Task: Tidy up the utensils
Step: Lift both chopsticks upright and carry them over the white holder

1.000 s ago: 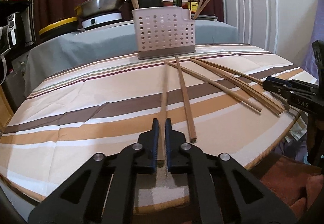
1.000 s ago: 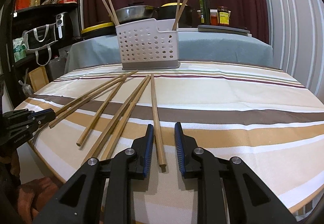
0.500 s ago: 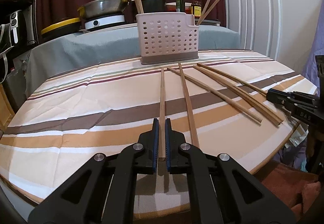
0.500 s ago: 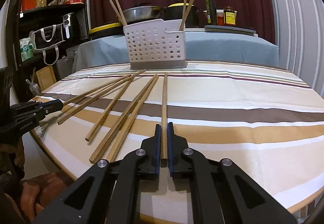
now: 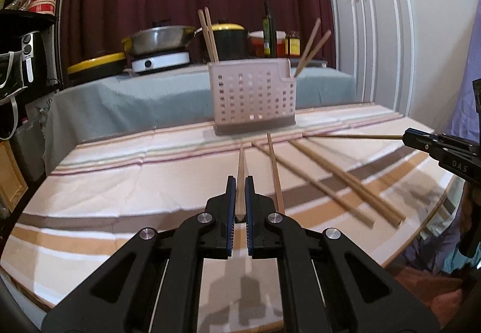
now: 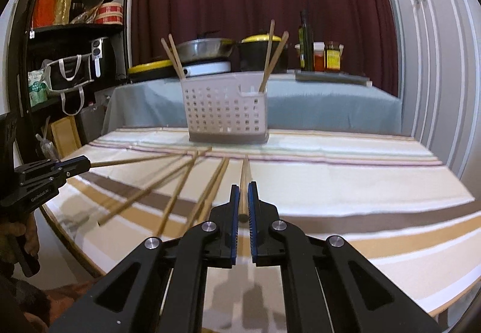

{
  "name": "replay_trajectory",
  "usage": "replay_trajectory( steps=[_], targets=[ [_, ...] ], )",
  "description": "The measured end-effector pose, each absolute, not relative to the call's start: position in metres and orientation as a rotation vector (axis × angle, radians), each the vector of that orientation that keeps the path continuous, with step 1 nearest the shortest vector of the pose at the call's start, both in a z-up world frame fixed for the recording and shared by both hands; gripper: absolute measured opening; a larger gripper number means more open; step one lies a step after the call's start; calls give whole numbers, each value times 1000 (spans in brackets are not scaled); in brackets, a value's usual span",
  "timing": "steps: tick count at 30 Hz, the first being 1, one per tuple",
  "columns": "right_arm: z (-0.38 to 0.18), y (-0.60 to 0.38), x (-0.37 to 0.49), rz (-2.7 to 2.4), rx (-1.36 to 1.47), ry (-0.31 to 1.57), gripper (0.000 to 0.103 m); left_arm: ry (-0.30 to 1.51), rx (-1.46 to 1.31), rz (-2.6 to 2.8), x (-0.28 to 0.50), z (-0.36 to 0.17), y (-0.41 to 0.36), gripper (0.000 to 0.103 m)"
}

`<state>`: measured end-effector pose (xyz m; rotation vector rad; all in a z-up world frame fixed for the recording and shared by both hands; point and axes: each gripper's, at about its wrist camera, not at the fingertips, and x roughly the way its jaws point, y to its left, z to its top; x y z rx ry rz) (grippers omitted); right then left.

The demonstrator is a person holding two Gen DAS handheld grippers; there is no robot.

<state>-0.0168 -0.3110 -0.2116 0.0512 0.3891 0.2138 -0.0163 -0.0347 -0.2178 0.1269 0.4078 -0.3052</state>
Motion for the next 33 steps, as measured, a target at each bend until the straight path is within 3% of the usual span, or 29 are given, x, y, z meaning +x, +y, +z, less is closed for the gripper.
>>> replay_trajectory(
  steps=[17, 33],
  targets=[
    [-136, -322, -8, 173, 66, 302, 7, 303, 39, -284, -7, -136, -16, 6],
    [-114, -317, 42, 188, 57, 291, 7, 329, 53, -266, 42, -110, -18, 6]
  ],
)
